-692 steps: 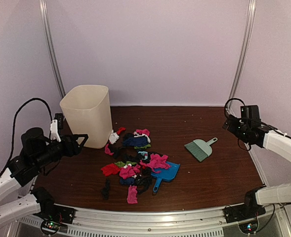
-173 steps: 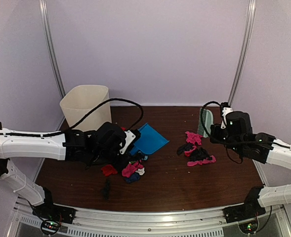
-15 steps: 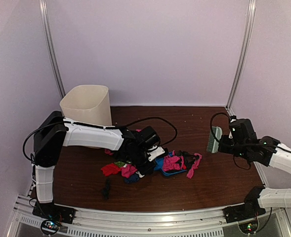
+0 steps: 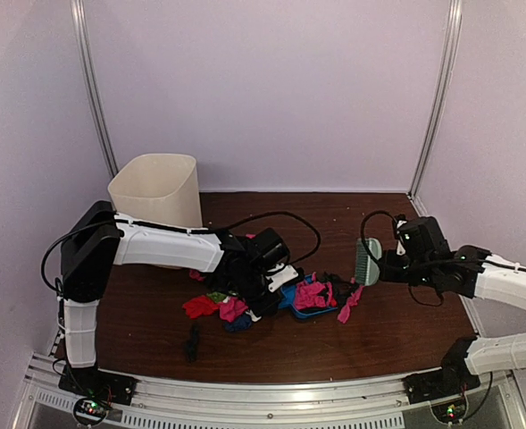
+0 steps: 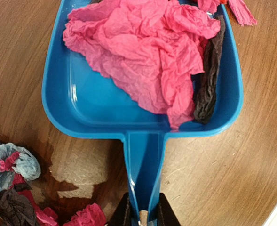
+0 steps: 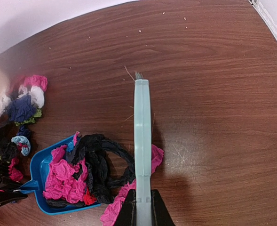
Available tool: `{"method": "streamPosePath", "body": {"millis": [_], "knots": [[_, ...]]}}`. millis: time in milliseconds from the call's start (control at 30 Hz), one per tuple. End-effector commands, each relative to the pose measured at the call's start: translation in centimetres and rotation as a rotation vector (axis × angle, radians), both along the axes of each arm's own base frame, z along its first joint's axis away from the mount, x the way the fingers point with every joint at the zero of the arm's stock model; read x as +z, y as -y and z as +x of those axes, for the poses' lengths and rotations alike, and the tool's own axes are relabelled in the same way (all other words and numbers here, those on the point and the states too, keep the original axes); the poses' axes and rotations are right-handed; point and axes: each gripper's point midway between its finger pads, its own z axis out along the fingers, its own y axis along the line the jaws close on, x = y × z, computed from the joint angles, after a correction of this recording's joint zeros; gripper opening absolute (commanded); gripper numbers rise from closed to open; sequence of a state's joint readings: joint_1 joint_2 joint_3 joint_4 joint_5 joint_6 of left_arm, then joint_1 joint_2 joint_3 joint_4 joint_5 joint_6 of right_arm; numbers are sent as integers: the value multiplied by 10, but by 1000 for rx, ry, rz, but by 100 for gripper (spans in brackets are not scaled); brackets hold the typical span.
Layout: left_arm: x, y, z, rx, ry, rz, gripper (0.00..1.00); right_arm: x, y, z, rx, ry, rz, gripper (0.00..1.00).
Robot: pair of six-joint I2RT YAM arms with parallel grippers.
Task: Sweep away the paper scraps from the table
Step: Sweep the paper scraps into the dustpan.
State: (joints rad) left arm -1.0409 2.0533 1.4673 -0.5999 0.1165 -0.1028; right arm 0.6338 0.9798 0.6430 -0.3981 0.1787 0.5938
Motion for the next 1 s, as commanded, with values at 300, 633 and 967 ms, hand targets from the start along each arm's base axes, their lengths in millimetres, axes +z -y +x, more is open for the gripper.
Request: {"method": "streamPosePath", "body": {"millis": [300, 633, 967], "knots": [[5, 12, 0, -11, -3, -39, 0, 49, 43, -8, -183, 110, -62, 0], [3, 11, -5, -24, -20, -37, 0, 24, 57, -27, -295, -54, -130, 0], [2, 12, -7, -29, -18, -33, 0, 10, 26, -30, -188, -97, -151, 0]]}}
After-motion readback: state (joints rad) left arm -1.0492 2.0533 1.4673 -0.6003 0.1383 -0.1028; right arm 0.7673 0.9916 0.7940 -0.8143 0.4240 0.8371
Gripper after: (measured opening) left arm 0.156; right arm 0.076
